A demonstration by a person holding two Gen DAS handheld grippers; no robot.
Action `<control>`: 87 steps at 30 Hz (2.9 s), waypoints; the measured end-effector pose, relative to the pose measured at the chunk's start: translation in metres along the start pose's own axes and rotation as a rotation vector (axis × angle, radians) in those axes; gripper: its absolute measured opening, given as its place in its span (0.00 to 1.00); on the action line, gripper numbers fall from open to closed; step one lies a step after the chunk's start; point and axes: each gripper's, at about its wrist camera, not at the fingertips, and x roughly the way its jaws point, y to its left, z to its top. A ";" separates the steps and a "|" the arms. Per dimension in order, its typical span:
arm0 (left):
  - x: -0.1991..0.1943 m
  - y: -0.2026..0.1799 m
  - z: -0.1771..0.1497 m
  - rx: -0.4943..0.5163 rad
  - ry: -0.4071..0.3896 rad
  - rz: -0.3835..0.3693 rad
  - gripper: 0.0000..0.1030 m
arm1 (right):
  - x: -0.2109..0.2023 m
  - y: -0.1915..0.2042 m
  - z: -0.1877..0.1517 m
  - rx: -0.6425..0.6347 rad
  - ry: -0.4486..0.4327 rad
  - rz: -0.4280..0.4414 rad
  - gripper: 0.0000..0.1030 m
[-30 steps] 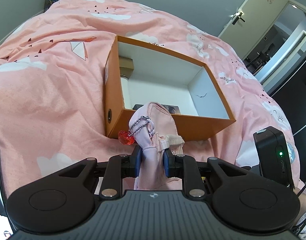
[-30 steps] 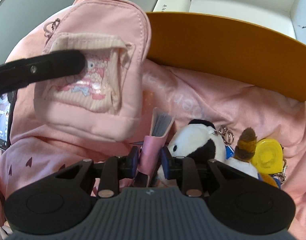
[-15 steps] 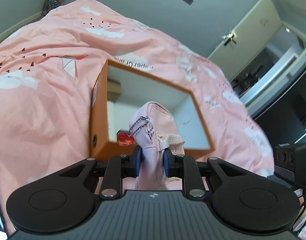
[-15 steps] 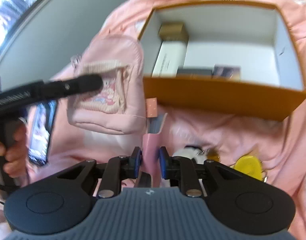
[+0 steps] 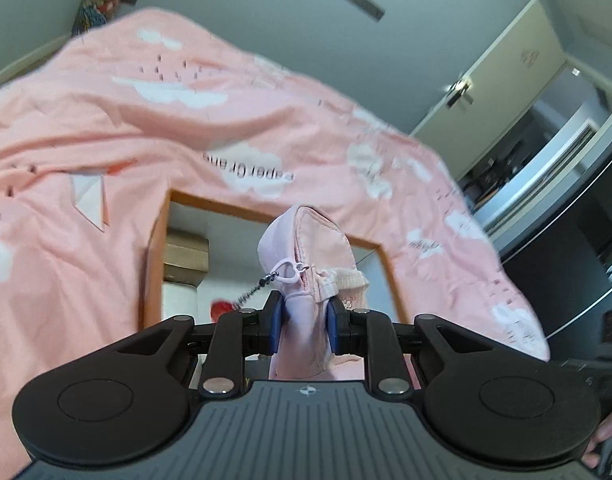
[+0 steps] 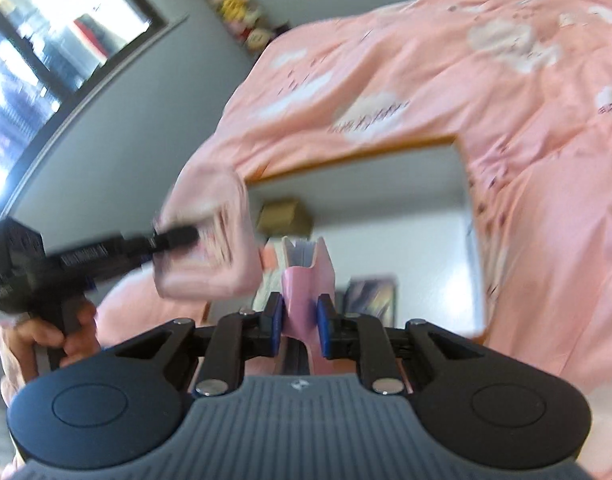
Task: Organize objects
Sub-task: 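Carry the pink backpack into the box with the left tool while the right tool carries the wallet, then release the backpack in the box with the left tool while the right tool releases the wallet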
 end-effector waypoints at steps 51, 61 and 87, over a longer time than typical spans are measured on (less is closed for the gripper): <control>0.124 0.005 -0.021 0.318 0.297 0.298 0.34 | 0.180 -0.093 0.064 0.257 0.069 -0.009 0.19; 0.132 -0.010 -0.012 0.352 0.248 0.234 0.38 | 0.192 -0.076 0.068 0.033 0.167 -0.215 0.30; 0.165 -0.008 -0.020 0.366 0.303 0.310 0.44 | 0.210 -0.059 0.058 -0.174 0.266 -0.320 0.42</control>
